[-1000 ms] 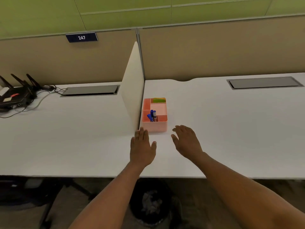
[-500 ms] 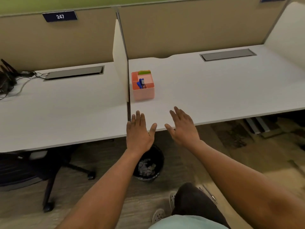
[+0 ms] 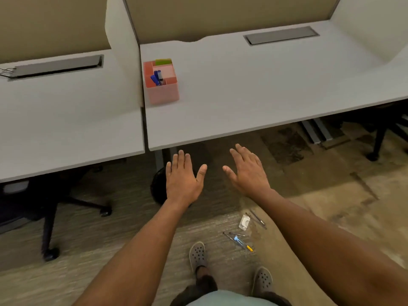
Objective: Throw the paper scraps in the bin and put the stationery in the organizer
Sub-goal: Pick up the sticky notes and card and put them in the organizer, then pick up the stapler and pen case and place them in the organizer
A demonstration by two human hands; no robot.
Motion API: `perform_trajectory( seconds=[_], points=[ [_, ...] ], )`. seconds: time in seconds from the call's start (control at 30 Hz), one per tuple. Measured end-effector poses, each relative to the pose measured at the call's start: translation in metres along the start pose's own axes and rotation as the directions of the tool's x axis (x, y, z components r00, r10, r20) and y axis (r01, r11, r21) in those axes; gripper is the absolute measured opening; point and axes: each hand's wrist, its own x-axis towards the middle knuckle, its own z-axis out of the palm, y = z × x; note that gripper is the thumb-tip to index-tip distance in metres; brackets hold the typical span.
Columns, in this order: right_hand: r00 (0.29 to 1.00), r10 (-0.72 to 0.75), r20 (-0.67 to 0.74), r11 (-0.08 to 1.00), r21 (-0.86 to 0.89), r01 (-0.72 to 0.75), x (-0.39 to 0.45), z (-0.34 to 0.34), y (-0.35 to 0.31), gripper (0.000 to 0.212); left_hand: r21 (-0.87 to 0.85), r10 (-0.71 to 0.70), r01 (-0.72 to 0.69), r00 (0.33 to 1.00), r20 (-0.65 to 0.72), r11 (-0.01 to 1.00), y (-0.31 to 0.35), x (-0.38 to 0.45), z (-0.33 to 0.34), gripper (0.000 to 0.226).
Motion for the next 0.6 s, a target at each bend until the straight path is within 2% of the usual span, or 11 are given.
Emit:
perform_trajectory(
  seconds=[0.23, 0.47, 0.6],
  points=[
    [0.998, 0.032, 0.058, 0.995, 0.096, -0.037, -0.058, 0.025, 0.072, 0.069, 0.026, -0.007, 0.005, 0.997, 0.076, 1.000, 0.055, -0.041, 0.063, 0.087],
    [0.988, 0.038, 0.149, 0.987, 0.150, -0.061, -0.103, 0.061, 0.145, 0.068, 0.017, -0.045, 0.043, 0.987, 0.152, 0.999, 0.107, -0.079, 0.143, 0.068],
    [0.978, 0.113, 0.175, 0.969, 0.198, -0.147, -0.118, 0.095, 0.179, 0.060, 0.027, -0.049, 0.044, 0.973, 0.226, 0.999, 0.116, -0.083, 0.193, 0.061]
  ],
)
